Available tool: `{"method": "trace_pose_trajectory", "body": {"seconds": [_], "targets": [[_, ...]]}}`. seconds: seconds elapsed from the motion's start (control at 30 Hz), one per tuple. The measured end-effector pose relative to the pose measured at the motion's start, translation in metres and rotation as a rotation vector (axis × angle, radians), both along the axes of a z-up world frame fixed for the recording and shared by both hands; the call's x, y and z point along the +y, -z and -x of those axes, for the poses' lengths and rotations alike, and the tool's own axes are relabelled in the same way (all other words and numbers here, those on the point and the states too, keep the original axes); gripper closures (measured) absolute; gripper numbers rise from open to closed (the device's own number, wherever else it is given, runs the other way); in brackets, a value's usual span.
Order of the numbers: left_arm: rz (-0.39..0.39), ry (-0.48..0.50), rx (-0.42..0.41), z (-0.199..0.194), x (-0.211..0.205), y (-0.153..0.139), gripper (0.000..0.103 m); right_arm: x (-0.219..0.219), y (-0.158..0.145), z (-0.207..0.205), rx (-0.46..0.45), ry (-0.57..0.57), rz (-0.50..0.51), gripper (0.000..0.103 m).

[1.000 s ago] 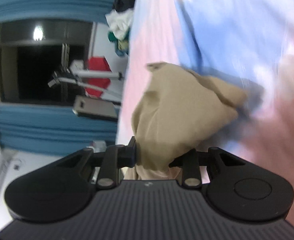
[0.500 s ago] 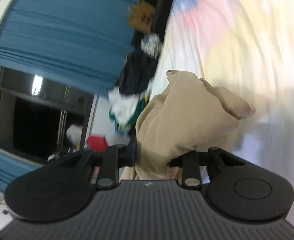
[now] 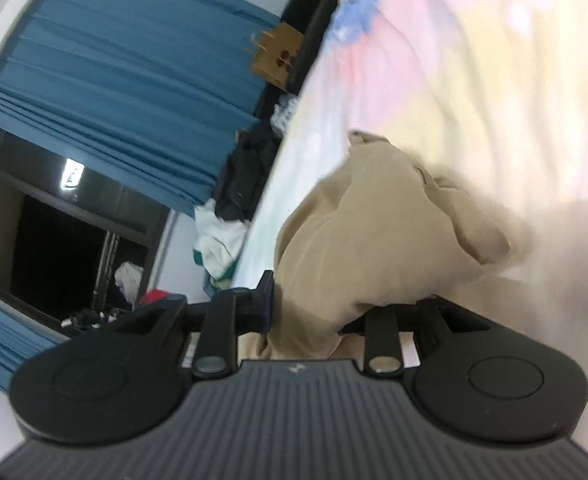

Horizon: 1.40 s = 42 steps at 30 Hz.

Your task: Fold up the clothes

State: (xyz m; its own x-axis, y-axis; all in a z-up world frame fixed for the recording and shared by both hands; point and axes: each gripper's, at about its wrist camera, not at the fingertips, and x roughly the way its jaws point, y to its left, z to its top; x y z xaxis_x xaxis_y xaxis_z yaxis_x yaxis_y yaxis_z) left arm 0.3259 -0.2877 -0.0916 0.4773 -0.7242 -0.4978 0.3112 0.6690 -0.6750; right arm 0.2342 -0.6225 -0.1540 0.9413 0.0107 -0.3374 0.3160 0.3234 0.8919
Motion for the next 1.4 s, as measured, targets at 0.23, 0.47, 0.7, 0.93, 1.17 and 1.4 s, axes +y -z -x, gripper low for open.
{"method": "trace_pose_trajectory", "body": {"seconds": [0.23, 0.47, 0.7, 0.93, 1.17, 1.4], "targets": [[-0.198, 0.024, 0.021, 0.039, 0.009, 0.041, 0.078, 0.032, 0.041, 0.037, 0.123, -0.030, -0.023, 0.069], [-0.343, 0.059, -0.073, 0.040, -0.005, 0.025, 0.065, 0.034, 0.028, 0.042, 0.224, -0.048, 0.008, 0.046], [-0.434, 0.068, -0.275, 0.107, 0.009, -0.070, 0.017, 0.057, -0.048, 0.067, 0.320, -0.088, 0.233, 0.025], [-0.457, 0.059, -0.454, 0.186, 0.025, -0.157, 0.000, 0.091, -0.141, 0.124, 0.224, -0.140, 0.459, 0.019], [-0.456, 0.047, -0.569, 0.278, 0.065, -0.212, 0.000, 0.139, -0.204, 0.193, 0.149, -0.132, 0.694, 0.019], [-0.441, 0.036, -0.602, 0.347, 0.106, -0.219, 0.000, 0.191, -0.219, 0.253, 0.089, -0.126, 0.870, 0.019]]}}
